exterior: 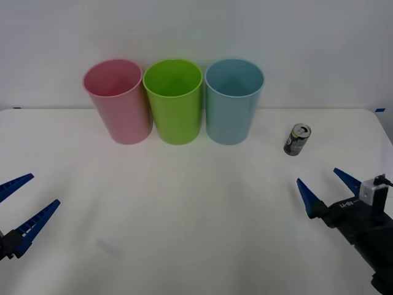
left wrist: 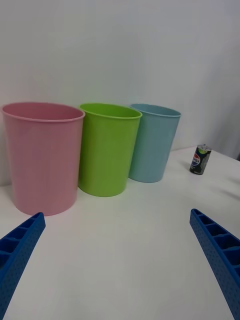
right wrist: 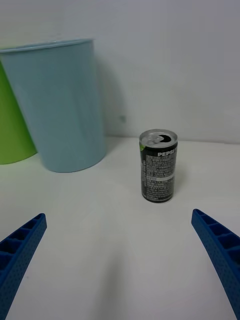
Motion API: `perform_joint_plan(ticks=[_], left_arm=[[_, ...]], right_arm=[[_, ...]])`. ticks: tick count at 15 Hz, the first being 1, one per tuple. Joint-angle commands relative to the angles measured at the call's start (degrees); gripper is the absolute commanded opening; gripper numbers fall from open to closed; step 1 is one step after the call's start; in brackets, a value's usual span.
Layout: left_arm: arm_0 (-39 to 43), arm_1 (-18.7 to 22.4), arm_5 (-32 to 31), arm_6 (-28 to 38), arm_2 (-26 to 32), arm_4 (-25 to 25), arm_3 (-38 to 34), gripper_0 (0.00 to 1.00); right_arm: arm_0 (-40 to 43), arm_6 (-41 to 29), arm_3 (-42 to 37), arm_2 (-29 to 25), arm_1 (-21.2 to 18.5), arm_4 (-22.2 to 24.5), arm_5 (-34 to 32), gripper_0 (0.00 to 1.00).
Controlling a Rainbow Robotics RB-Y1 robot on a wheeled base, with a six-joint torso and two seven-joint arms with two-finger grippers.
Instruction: Grasp the object on the table and drop it into the matching bin: aluminum can to the light blue bin, PET bottle to the pink bin.
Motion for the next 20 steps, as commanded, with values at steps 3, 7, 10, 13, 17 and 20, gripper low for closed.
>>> perform_joint_plan(ticks=[3,7,10,13,17,20], left_arm=[[0.00,0.00,0.00,0.00,0.00,0.00,0.00,1.00],[0.00,0.00,0.00,0.00,0.00,0.00,0.00,1.00],[0.00,0.00,0.00,0.00,0.00,0.00,0.00,1.00],[0.00,0.00,0.00,0.00,0.00,0.00,0.00,1.00],[0.00,0.00,0.00,0.00,0.00,0.00,0.00,1.00],[0.00,0.00,0.00,0.00,0.00,0.00,0.00,1.00]], right_arm=[[-2.97,0.19,0.06,5.66,2.20,2.94,12.74,1.00],[-8.15,0.01,5.25,7.51,3.08,4.53,16.79,1.00],[-12.55,-0.08,9.73,7.07,4.66,6.20,17.93,1.00],[-16.15,-0.43,13.16,6.63,5.54,7.25,19.34,1.00],[-20.63,-0.52,17.90,5.66,6.68,8.75,21.45,1.00],[-23.97,-0.60,21.86,5.40,6.77,9.45,22.68,1.00]])
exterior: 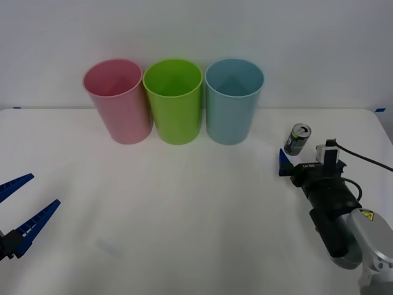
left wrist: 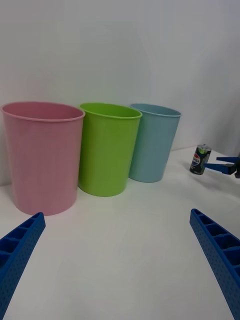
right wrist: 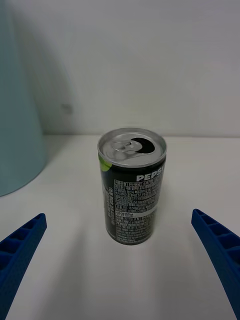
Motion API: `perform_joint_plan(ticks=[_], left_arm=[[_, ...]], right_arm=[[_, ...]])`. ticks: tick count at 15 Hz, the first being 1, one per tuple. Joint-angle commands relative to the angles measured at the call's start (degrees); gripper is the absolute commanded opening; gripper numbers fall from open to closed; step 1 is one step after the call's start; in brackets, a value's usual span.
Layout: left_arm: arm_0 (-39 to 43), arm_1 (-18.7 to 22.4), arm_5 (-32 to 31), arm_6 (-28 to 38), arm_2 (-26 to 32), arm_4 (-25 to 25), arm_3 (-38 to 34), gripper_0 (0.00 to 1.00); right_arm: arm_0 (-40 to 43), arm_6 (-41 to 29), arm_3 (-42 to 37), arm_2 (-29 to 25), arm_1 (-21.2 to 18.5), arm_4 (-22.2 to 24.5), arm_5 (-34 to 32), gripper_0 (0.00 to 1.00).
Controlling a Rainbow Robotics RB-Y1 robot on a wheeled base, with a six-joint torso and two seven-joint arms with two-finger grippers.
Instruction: Grasp the object on the table and drop it into the matching bin: aluminum can to the light blue bin, PET bottle to the pink bin.
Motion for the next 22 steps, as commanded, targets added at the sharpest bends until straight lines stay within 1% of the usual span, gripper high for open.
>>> perform_joint_plan(ticks=[1,4,6,10,13,18,19,20,21,22], left_arm=[[0.00,0.00,0.00,0.00,0.00,0.00,0.00,1.00],[0.00,0.00,0.00,0.00,0.00,0.00,0.00,1.00],[0.00,0.00,0.00,0.00,0.00,0.00,0.00,1.00],[0.00,0.00,0.00,0.00,0.00,0.00,0.00,1.00],[0.00,0.00,0.00,0.00,0.00,0.00,0.00,1.00],[0.00,0.00,0.00,0.00,0.00,0.00,0.00,1.00],[0.00,0.00,0.00,0.00,0.00,0.00,0.00,1.00],[0.00,0.00,0.00,0.00,0.00,0.00,0.00,1.00],[0.00,0.00,0.00,0.00,0.00,0.00,0.00,1.00],[0.00,0.00,0.00,0.00,0.00,0.00,0.00,1.00]], right_arm=[[-3.82,-0.15,4.41,-0.38,0.10,0.43,1.01,1.00],[-8.12,-0.15,9.59,-0.56,0.46,0.95,2.33,1.00],[-10.41,0.02,12.40,-1.70,1.42,1.57,3.03,1.00],[-14.63,-0.07,17.06,-3.11,2.83,3.68,4.61,1.00],[-16.38,-0.07,18.91,-3.55,3.27,4.64,5.23,1.00],[-16.38,-0.07,19.00,-3.55,3.18,4.73,5.49,1.00],[-16.38,-0.15,19.00,-3.46,3.27,4.73,5.49,0.53],[-16.38,-0.07,19.00,-3.46,3.27,4.64,5.58,0.13],[-16.38,-0.07,19.00,-3.46,3.27,4.64,5.49,0.00],[-16.38,-0.07,19.00,-3.46,3.27,4.64,5.49,0.00]])
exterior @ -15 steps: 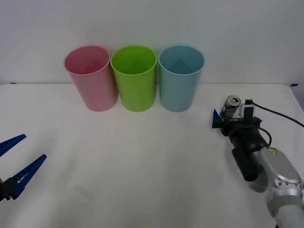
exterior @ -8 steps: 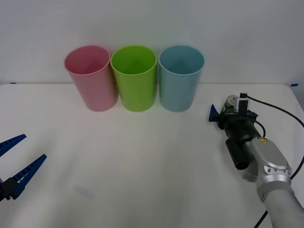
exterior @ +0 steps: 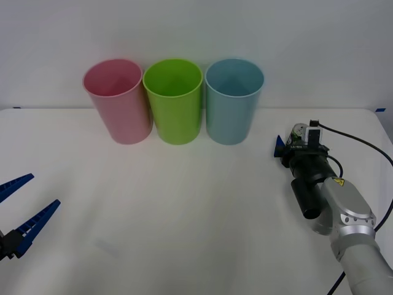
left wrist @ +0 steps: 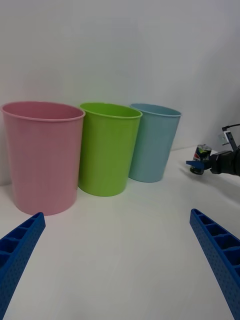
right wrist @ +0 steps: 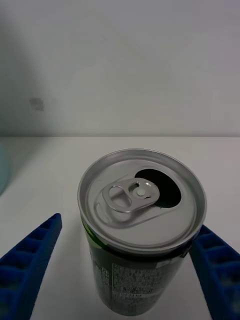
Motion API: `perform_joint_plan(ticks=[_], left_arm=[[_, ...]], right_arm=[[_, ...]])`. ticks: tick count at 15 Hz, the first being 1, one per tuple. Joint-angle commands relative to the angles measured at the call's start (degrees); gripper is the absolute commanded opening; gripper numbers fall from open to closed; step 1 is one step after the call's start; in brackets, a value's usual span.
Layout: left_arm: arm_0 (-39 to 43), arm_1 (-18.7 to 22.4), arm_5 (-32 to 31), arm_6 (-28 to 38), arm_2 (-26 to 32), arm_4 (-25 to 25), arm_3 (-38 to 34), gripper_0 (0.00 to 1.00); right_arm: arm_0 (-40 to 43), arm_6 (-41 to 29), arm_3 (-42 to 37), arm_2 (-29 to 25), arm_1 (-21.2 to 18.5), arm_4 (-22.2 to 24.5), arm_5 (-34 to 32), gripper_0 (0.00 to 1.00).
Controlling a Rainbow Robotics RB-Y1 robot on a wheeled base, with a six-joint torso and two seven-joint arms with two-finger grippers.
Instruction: Grasp the object on the table and drop it into the matching bin: aluminum can to the light blue bin, PET bottle to the pink bin.
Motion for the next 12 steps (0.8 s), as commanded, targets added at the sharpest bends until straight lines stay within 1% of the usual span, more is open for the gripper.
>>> perform_joint_plan(ticks=[1,6,8,12], left_arm=[[0.00,0.00,0.00,0.00,0.00,0.00,0.00,1.00],[0.00,0.00,0.00,0.00,0.00,0.00,0.00,1.00],[0.00,0.00,0.00,0.00,0.00,0.00,0.00,1.00],[0.00,0.00,0.00,0.00,0.00,0.00,0.00,1.00]], right_arm=[[0.02,0.02,-0.01,0.02,0.00,-0.13,-0.07,0.00],[0.19,-0.69,-1.06,-0.51,0.00,-0.48,-1.74,0.00],[1.69,-1.21,-3.61,-0.42,0.00,-0.83,-2.97,0.00],[7.31,-2.71,-12.58,0.37,-0.17,-1.36,-6.57,0.00]])
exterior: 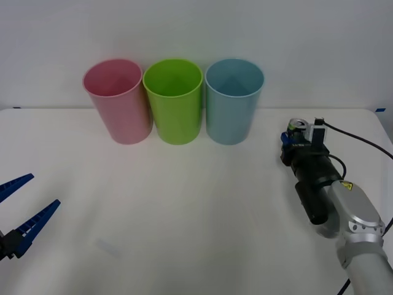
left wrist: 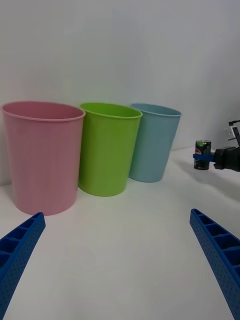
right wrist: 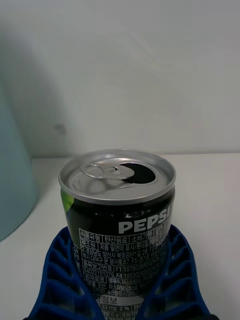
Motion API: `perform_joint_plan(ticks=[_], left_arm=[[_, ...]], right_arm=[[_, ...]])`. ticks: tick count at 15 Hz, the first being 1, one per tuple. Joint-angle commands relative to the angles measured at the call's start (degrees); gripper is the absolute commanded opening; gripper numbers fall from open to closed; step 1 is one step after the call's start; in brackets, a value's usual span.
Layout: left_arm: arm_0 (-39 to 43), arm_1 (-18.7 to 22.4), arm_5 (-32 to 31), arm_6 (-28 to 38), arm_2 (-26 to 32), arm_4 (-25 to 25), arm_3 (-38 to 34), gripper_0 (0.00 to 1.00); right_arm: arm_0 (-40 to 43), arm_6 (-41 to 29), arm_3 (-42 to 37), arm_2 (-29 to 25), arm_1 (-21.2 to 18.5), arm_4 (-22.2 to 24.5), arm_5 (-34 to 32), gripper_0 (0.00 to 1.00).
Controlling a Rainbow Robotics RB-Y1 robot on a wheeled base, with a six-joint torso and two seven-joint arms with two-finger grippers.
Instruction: Grasp the object on the table and drop it into the matching bin: aluminum can to the light blue bin, PET bottle to the pink bin.
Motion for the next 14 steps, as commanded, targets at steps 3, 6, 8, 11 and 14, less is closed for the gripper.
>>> perform_joint_plan(ticks=[3,6,8,11,14], left_arm=[[0.00,0.00,0.00,0.00,0.00,0.00,0.00,1.00],[0.00,0.00,0.00,0.00,0.00,0.00,0.00,1.00],[0.00,0.00,0.00,0.00,0.00,0.00,0.00,1.00],[0.00,0.00,0.00,0.00,0.00,0.00,0.00,1.00],[0.00,0.00,0.00,0.00,0.00,0.00,0.00,1.00]], right_arm=[[7.11,-1.99,-11.67,2.39,-1.34,-1.55,-4.38,0.00],[10.54,-3.83,-19.32,5.11,-3.36,-2.95,-4.73,0.00],[11.42,-4.62,-23.36,6.87,-5.65,-5.41,-4.73,0.00],[12.03,-6.12,-29.60,8.36,-9.07,-7.61,-4.73,0.00],[12.03,-7.61,-34.17,8.54,-11.53,-9.02,-5.17,0.00]])
